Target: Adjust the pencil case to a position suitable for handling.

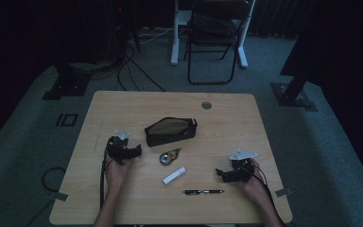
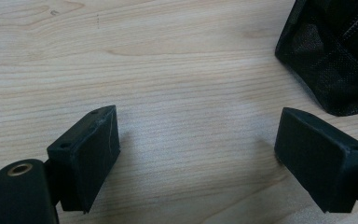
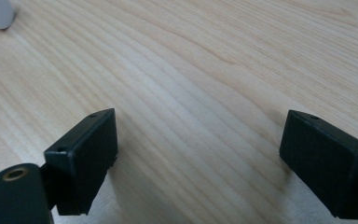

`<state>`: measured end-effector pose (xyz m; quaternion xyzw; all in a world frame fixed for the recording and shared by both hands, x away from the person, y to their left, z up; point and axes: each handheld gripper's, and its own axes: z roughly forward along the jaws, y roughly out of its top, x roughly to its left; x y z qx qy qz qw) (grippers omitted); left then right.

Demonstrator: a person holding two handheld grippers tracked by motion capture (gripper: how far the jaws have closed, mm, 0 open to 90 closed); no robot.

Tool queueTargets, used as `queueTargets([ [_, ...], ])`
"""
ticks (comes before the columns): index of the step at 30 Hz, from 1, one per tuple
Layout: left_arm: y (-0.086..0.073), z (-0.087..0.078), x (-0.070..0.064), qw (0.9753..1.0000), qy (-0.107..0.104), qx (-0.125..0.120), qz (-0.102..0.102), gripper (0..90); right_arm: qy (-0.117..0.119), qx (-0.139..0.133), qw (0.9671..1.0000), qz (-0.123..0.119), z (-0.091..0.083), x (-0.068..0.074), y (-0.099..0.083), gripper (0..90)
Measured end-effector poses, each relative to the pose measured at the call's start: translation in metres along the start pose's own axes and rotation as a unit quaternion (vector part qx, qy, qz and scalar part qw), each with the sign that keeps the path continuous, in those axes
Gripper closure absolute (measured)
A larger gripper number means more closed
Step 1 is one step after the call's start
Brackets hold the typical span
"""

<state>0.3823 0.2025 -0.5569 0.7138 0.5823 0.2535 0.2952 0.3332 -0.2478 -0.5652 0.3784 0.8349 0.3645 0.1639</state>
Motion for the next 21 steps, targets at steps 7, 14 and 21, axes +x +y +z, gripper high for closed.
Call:
queueTargets([
  [7, 0.0016, 0.0013, 0.0001, 1.0, 0.002, -0.003, -0.002, 16.1, -0.002, 0.0, 1.0, 0.002, 0.0004, -0.0008, 0.0003, 11.3],
  [14, 0.003, 0.0, -0.0001, 1.0, 0.0, 0.001, 0.0, 22.5, -0.002, 0.0, 1.0, 0.002, 0.0004, -0.0009, 0.0003, 11.4],
  [21, 0.0078, -0.0033, 0.0008, 0.9996, -0.014, 0.02, 0.013, 35.1, -0.004, 0.0, 1.0, 0.004, 0.0001, -0.0008, 0.0001, 11.5],
])
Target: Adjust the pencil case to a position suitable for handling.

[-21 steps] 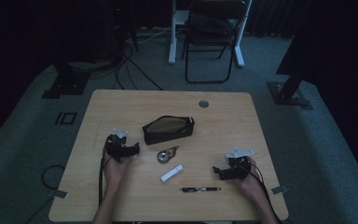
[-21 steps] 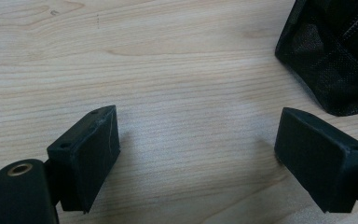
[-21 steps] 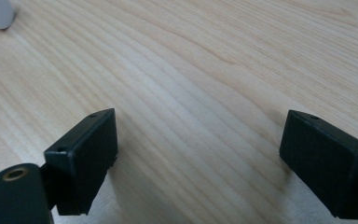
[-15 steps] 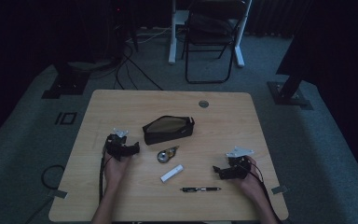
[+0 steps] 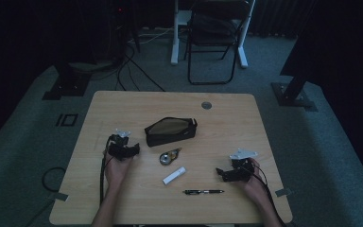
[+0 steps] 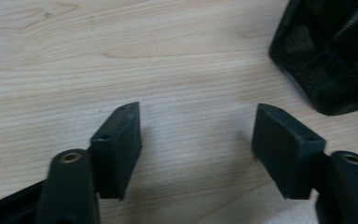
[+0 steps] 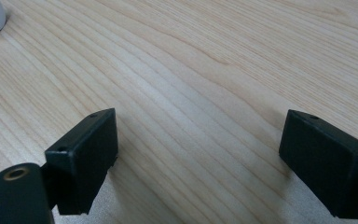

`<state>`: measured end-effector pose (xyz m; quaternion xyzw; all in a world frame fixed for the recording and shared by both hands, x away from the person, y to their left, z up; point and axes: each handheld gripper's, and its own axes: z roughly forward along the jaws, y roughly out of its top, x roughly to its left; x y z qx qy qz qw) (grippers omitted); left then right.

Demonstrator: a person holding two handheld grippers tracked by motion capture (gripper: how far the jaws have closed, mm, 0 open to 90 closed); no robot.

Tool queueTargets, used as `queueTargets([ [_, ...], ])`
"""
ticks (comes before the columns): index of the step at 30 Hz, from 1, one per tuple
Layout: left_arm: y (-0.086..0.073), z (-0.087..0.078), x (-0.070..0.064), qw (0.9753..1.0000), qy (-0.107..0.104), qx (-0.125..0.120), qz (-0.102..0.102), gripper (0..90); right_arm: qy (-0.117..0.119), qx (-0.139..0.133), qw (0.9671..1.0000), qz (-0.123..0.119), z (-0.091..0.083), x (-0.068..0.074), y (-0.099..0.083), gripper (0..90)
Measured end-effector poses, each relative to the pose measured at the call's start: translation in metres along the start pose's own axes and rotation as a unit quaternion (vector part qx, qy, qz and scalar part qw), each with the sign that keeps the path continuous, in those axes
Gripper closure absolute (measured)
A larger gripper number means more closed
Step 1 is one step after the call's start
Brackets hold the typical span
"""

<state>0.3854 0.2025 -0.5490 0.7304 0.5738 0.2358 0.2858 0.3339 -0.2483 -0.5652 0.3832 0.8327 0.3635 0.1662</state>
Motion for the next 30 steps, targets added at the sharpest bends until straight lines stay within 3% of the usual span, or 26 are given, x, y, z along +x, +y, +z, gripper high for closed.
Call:
queueTargets([
  [3, 0.001, -0.002, 0.0, 1.0, -0.005, 0.005, 0.005, 41.3, -0.001, 0.0, 1.0, 0.001, 0.0, 0.0, 0.0, 11.5],
  [5, 0.001, -0.004, 0.003, 0.9997, -0.024, 0.004, -0.001, 44.7, -0.001, 0.0, 1.0, 0.001, 0.0, 0.0, 0.0, 11.5],
  [9, 0.004, -0.015, 0.006, 0.999, -0.041, -0.02, -0.007, 47.2, -0.001, 0.0, 1.0, 0.0, 0.0, 0.0, 0.0, 11.5],
  [24, 0.031, -0.042, 0.007, 0.9956, -0.053, -0.078, 0.0, 47.4, -0.001, 0.0, 1.0, 0.0, 0.0, 0.0, 0.0, 11.5],
  [30, 0.048, -0.045, 0.0, 0.9939, -0.058, -0.092, 0.016, 47.4, -0.002, 0.0, 1.0, 0.002, 0.0, 0.0, 0.0, 11.6],
])
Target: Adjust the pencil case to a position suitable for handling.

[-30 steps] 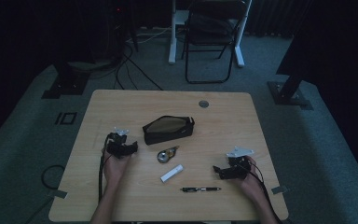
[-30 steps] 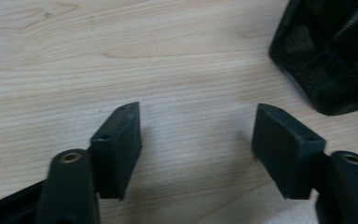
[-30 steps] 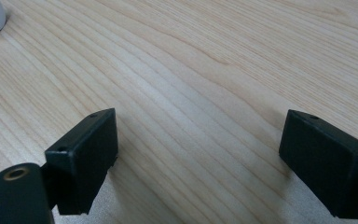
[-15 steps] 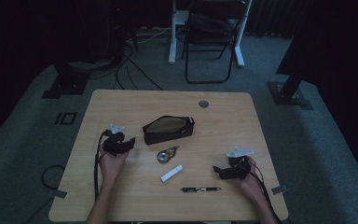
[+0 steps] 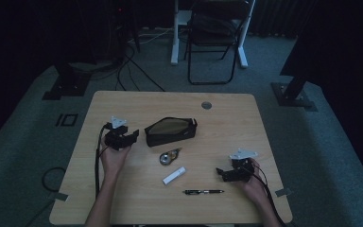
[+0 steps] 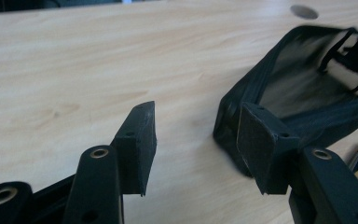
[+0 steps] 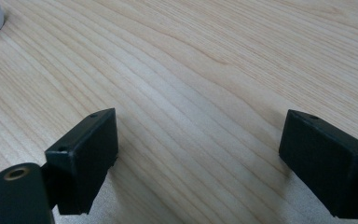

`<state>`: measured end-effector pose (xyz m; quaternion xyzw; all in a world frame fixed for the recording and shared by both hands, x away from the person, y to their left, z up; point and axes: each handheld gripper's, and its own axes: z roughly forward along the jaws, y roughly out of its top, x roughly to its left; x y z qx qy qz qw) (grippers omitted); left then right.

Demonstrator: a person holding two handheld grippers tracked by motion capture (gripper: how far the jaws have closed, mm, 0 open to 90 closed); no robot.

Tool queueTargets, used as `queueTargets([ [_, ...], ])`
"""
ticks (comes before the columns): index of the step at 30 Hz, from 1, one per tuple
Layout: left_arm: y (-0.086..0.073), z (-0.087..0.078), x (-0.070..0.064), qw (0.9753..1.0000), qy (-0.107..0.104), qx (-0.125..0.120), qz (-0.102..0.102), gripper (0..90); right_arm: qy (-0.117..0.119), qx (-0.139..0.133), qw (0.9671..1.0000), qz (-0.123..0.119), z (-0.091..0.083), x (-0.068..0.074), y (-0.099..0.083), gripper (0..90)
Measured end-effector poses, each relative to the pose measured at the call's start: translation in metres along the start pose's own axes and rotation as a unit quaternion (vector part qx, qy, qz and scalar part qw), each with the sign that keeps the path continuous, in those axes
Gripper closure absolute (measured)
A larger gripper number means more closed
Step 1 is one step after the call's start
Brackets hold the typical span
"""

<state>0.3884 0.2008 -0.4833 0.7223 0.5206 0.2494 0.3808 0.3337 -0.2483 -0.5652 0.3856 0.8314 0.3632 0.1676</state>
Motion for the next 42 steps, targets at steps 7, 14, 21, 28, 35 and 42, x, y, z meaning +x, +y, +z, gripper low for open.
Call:
queueTargets([
  [7, 0.013, 0.01, -0.011, 0.9998, -0.008, 0.001, 0.02, 48.7, 0.0, 0.0, 1.0, 0.0, 0.0, 0.0, 0.0, 11.6],
  [14, 0.023, 0.023, -0.022, 0.9992, -0.017, 0.01, 0.035, 51.5, 0.0, 0.0, 1.0, 0.0, 0.0, 0.0, 0.0, 11.6],
  [21, 0.033, 0.037, -0.03, 0.9981, -0.023, 0.03, 0.05, 55.6, 0.0, 0.001, 1.0, -0.001, 0.0, 0.0, 0.0, 11.6],
  [28, 0.036, 0.051, -0.041, 0.995, -0.03, 0.04, 0.087, 55.2, 0.0, 0.0, 1.0, 0.0, 0.0, 0.0, 0.0, 11.6],
  [35, 0.032, 0.062, -0.046, 0.9918, -0.026, 0.061, 0.109, 57.9, 0.0, 0.0, 1.0, 0.0, 0.0, 0.0, 0.0, 11.6],
  [42, 0.029, 0.061, -0.048, 0.9892, -0.03, 0.068, 0.127, 66.8, 0.0, 0.0, 1.0, 0.0, 0.0, 0.0, 0.0, 11.6],
])
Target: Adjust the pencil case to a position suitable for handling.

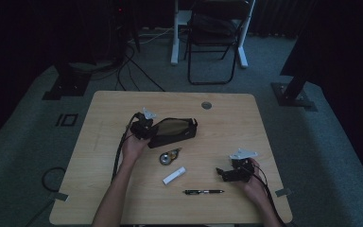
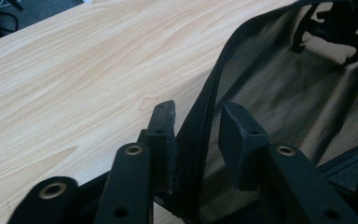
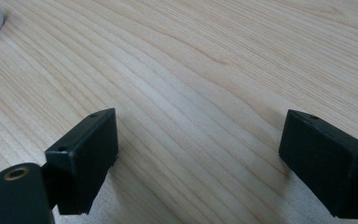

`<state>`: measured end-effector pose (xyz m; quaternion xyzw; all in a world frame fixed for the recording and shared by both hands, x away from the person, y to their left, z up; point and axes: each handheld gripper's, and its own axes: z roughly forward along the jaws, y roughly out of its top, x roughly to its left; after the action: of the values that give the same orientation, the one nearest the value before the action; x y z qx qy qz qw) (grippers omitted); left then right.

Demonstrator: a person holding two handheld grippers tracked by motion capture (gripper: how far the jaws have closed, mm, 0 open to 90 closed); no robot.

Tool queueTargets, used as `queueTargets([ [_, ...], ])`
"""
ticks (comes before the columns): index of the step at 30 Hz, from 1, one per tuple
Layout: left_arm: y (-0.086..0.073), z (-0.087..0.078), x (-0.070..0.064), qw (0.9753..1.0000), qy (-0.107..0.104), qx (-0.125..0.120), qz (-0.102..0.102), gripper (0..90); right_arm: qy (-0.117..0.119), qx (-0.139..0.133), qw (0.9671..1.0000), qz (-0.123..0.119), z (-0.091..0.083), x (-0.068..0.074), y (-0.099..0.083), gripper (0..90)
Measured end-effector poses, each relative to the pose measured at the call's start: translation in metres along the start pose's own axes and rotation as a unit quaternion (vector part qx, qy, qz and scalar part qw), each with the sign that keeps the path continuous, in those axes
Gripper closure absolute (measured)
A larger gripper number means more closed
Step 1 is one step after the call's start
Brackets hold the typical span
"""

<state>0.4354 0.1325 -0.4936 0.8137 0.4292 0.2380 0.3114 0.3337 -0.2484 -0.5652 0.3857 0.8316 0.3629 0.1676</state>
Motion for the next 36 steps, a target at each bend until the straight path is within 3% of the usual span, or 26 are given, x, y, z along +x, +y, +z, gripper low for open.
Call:
queueTargets([
  [10, -0.015, -0.011, -0.005, 0.9991, -0.018, -0.002, 0.039, 75.4, 0.0, 0.0, 1.0, 0.0, 0.0, 0.0, 0.0, 11.6],
  [15, -0.024, -0.022, -0.005, 0.9985, -0.026, -0.006, 0.048, 80.3, 0.0, 0.0, 1.0, 0.0, 0.0, 0.0, 0.0, 11.5],
  [20, -0.034, -0.031, -0.009, 0.9982, -0.035, -0.013, 0.046, 80.7, 0.0, 0.0, 1.0, 0.001, 0.0, 0.0, 0.0, 11.6],
  [27, -0.045, -0.043, -0.027, 0.9984, -0.036, -0.018, 0.04, 80.3, 0.0, 0.0, 1.0, 0.001, 0.0, 0.0, 0.0, 11.6],
  [36, -0.052, -0.052, -0.043, 0.9989, -0.02, -0.017, 0.039, 79.2, 0.0, 0.0, 1.0, 0.001, 0.0, 0.0, 0.0, 11.6],
])
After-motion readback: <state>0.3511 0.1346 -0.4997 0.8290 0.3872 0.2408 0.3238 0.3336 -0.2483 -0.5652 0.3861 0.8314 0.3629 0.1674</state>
